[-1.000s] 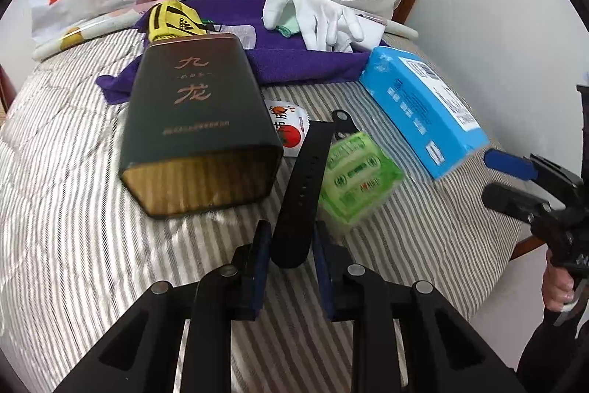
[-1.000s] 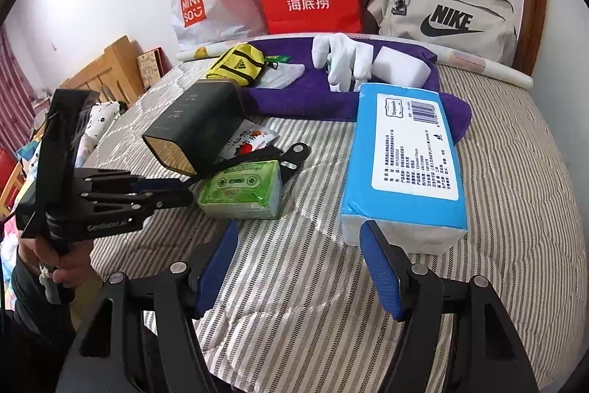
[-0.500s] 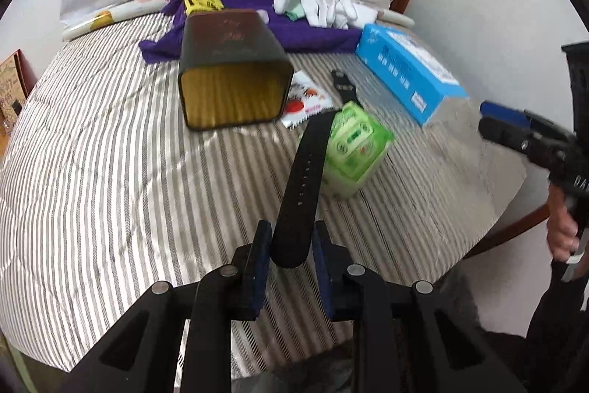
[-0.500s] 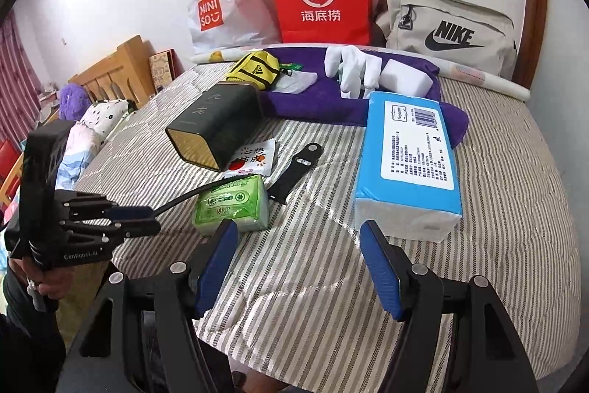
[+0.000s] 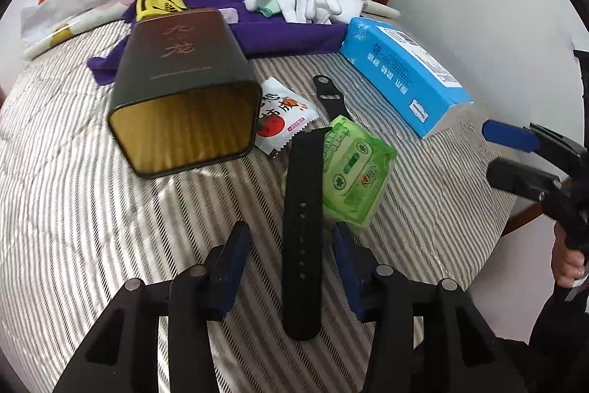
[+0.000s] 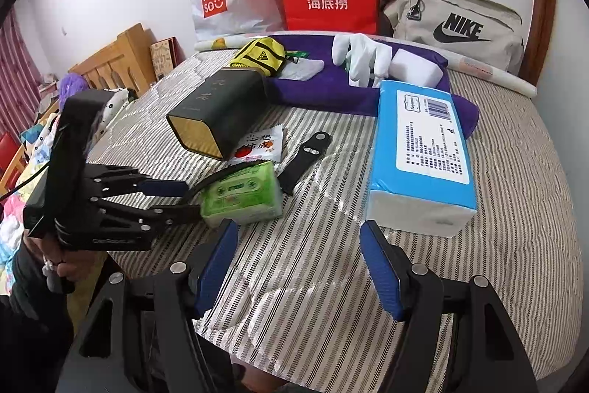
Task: Organize soft objects
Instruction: 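Grasp the black watch strap with the left tool while the right tool grasps the green tissue pack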
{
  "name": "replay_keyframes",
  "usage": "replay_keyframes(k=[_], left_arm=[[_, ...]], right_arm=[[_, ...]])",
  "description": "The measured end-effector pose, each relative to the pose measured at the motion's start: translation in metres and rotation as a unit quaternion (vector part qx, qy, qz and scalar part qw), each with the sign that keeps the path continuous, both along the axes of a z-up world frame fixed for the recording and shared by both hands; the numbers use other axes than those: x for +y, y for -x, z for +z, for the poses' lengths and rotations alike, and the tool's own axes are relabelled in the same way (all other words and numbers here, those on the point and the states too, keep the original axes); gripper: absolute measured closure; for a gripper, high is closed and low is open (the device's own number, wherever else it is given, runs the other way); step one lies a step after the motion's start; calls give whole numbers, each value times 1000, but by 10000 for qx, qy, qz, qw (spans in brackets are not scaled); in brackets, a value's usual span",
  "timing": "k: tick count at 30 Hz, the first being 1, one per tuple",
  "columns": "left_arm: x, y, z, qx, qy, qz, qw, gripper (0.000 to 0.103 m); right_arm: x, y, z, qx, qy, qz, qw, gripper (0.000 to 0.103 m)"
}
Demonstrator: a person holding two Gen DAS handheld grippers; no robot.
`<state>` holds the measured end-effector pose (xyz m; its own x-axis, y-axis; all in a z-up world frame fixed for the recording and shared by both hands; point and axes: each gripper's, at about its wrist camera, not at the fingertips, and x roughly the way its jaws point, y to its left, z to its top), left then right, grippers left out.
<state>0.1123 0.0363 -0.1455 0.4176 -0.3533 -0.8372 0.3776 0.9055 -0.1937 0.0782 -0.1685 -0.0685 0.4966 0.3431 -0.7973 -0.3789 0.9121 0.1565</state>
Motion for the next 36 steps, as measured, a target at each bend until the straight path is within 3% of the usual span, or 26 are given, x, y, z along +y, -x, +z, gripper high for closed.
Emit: replay_keyframes(k=[2, 10, 12, 19, 24, 27, 32, 36], left_arm=[[-1, -3, 0, 12, 14, -73, 10000, 84], [14, 6, 23, -191, 542, -11, 9983, 87], [21, 10, 27, -185, 621, 25, 9979, 94], [48, 18, 23, -202, 562, 287, 9978, 94], [52, 13, 13, -85, 593, 292, 9978, 93], [51, 12, 11, -76, 532, 259, 9982, 90], [53, 9, 9, -38, 514, 297, 9982, 83], [50, 8, 7, 18, 521, 269, 9983, 78]], right_arm=[[3, -2, -2, 34, 15, 23, 10000, 35], [22, -11, -6, 75, 68, 215, 9997, 35], [26, -13, -7, 81, 21, 296, 9995, 35], [54, -28, -24, 240, 11, 586, 9980, 35], [76, -35, -38, 131, 654, 683, 9954, 34], [83, -37, -45, 104, 843, 764, 9935, 26], [83, -50, -57, 359, 532, 669, 9957, 19], [81, -53, -65, 483, 253, 652, 9964, 19]])
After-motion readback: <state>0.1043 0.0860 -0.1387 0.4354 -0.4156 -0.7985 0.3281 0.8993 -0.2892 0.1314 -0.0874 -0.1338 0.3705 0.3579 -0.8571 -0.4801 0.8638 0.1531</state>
